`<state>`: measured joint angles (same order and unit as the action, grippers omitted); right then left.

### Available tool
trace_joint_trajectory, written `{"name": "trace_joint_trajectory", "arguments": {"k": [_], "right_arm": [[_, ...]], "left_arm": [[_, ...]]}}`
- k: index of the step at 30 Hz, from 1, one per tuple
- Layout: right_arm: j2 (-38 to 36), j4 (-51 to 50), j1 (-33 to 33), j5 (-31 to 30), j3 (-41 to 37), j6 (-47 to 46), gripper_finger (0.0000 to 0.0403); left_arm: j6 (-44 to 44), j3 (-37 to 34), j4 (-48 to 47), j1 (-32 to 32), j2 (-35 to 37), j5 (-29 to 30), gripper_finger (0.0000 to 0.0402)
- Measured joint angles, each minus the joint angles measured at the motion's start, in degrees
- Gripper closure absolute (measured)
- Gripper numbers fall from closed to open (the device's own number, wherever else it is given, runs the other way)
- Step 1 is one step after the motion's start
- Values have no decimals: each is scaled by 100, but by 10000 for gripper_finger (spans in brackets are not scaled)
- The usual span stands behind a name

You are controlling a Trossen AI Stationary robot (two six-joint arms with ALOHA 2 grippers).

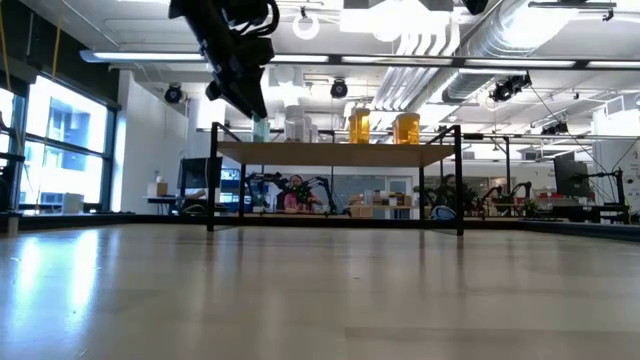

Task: Pick and place medicine bottles onto shelf by color
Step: Put the blue pill bottle on the shelf aligned with the other blue pill bottles, then put the large orange pill bottle on the shelf aligned with the other large orange pill bottles

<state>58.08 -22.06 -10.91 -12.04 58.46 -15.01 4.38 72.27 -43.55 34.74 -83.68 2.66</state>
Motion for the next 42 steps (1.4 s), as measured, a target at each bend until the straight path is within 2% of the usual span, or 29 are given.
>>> {"name": "trace_joint_trajectory", "arguments": {"k": [15,29,42], "right_arm": [[0,-111,-1,0,0,1,224],[0,-227,1,-2,0,1,224],[0,-273,-1,0,0,-57,224]], "left_arm": [[98,-9,-11,0,-11,-7,284],[-6,-33,-140,2,53,-49,213],[-9,-28,-216,13,528,-52,208]]}}
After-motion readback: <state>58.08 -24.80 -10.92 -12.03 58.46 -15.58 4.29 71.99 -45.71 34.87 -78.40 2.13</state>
